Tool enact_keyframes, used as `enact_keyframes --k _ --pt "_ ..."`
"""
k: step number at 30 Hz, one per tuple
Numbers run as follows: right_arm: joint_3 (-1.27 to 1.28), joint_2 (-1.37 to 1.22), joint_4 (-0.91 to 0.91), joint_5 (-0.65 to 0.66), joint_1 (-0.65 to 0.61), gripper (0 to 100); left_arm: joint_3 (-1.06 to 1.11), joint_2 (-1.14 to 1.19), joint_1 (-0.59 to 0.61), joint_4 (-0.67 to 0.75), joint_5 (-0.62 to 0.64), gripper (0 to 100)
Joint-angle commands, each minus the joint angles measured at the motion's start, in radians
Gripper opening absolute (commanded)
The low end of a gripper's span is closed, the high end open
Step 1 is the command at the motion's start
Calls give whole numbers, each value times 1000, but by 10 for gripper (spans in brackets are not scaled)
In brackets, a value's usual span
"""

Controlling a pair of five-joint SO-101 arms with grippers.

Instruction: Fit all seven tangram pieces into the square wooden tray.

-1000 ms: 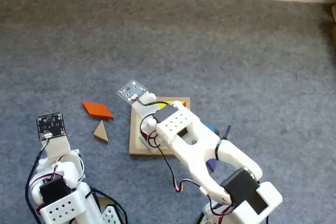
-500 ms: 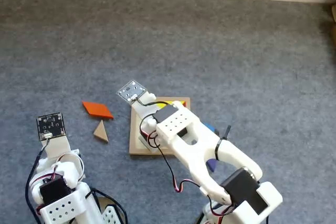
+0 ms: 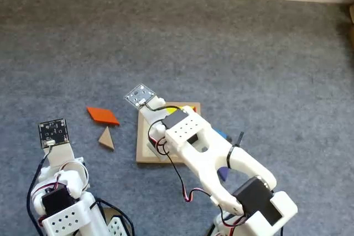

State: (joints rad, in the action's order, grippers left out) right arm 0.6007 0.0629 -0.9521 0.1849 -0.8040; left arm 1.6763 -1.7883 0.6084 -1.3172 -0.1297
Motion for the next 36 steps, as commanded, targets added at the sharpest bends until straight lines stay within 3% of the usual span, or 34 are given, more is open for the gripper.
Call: enact_keyframes --k 1,9,21,29,36 --pt "-4 58 7 -2 -10 278 19 -31 5 -8 5 91" --pt "-4 68 2 5 -12 276 19 -31 5 -8 5 91" --pt "-15 70 -58 6 -10 103 19 -31 5 -8 5 91" --pt "-15 76 -87 6 5 55 19 -31 5 -8 5 91" --pt "-35 371 -228 71 127 55 19 -31 7 -8 5 91"
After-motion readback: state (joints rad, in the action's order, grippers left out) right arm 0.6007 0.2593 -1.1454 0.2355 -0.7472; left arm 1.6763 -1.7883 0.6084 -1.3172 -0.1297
